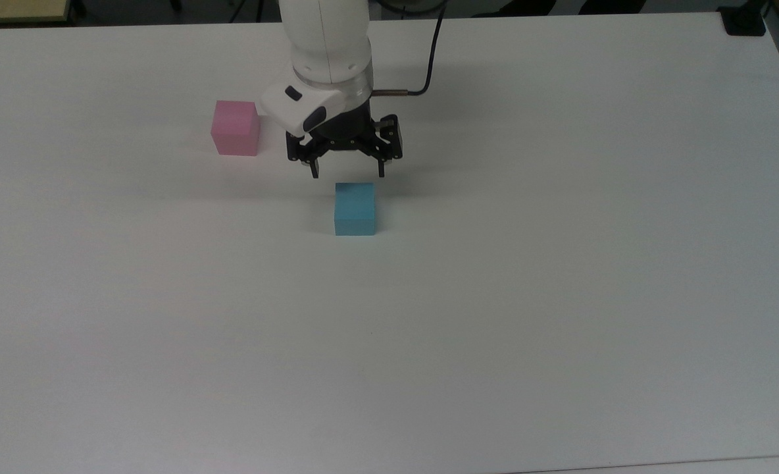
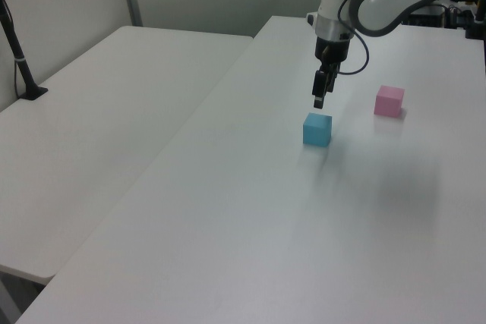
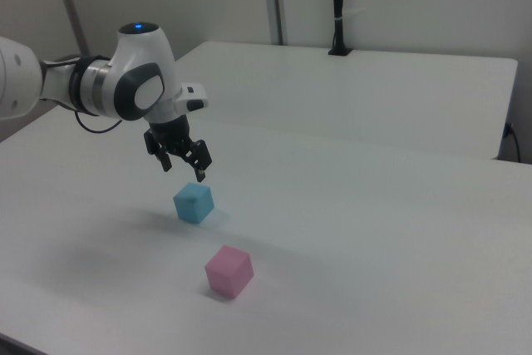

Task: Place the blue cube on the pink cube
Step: 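Move the open gripper over the light-blue cube, then lower the gripper around the light-blue cube and close it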

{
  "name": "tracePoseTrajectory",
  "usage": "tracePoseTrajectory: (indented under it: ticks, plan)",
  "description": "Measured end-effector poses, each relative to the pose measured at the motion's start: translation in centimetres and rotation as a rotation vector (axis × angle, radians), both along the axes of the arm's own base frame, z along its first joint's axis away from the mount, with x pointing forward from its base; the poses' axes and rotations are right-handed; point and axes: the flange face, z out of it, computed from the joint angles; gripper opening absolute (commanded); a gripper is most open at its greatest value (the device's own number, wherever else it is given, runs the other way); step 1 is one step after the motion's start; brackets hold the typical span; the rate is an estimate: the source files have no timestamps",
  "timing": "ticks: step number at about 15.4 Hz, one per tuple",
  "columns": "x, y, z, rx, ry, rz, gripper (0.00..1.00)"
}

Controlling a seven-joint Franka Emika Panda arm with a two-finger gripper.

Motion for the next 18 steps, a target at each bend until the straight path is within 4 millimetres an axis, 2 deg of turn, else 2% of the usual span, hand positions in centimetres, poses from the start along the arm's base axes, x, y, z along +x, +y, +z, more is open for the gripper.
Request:
tracePoseTrajectory:
  ticks: [6, 9, 18]
  plan:
    - [0.7, 2.2, -3.5, -0.004, 0.021, -0.019, 1.00]
    - [1.1, 2.5, -5.5, -0.031, 0.031, -0.025, 1.00]
    - [1.3, 2.4, -5.6, -0.051, 0.028, -0.014, 1.00]
